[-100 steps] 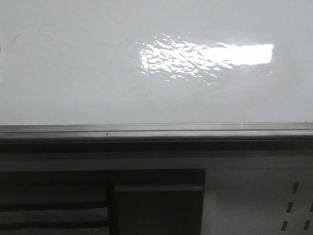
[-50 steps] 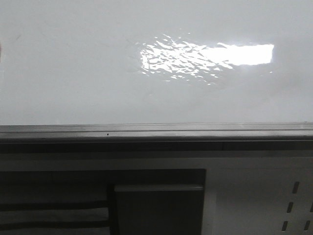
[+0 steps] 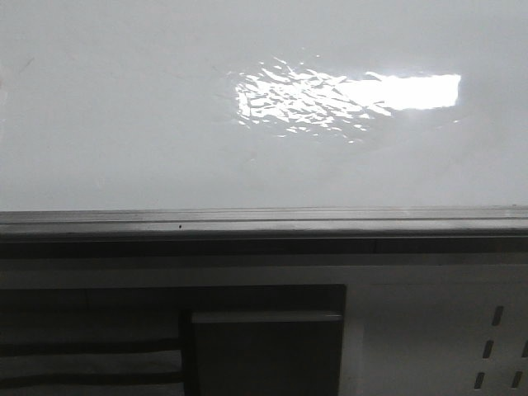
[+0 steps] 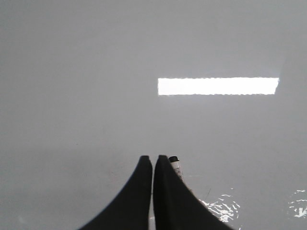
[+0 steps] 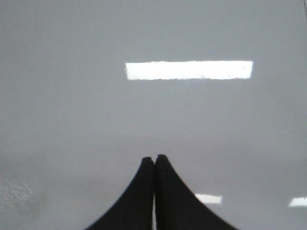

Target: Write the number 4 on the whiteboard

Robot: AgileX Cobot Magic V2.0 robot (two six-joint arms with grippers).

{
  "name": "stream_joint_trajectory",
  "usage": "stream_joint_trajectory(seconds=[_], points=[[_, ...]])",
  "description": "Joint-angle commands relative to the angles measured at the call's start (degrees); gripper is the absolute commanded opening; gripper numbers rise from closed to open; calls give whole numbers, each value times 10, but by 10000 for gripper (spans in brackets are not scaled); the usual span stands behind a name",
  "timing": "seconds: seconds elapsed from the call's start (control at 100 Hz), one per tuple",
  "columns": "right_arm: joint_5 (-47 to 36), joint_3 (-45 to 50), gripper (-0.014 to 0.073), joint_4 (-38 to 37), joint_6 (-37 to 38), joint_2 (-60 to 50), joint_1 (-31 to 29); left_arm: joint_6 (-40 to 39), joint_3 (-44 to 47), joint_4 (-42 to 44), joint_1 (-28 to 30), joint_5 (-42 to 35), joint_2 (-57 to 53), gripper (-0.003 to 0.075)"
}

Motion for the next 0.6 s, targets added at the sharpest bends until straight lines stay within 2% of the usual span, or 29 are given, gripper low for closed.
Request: stream_joint_trajectory(seconds=[0.0,0.27,0.32,0.35,0.42,0.51,0.53,0.54,0.59], points=[[-53,-20,-64,-4,0,12,-4,-6,-14,-6,0,-49,11,-20],[-49,-20,-59,-4,0,12,-4,-6,-14,-5,0,-49,11,-20],[-48,-20,-23,-4,0,12,-4,-6,-14,-5,0,-49,11,-8],[-48,-20,27,-4,0,13,-4,-6,-14,-2,0,-48,12,12],[-48,-20,171,-4,0,15,-4,-6,-14,-1,0,-45,14,125],[-48,-20,360,-4,0,18,-4,-6,-14,-1,0,-45,16,354],[-48,-20,384,-4,0,18,-4,-6,-14,-1,0,-45,16,422],[-48,-20,404,-4,0,18,-4,-6,-14,-3,0,-45,16,422],[-50,-20,454,-4,0,18,-4,-6,-14,-7,0,-45,16,519]])
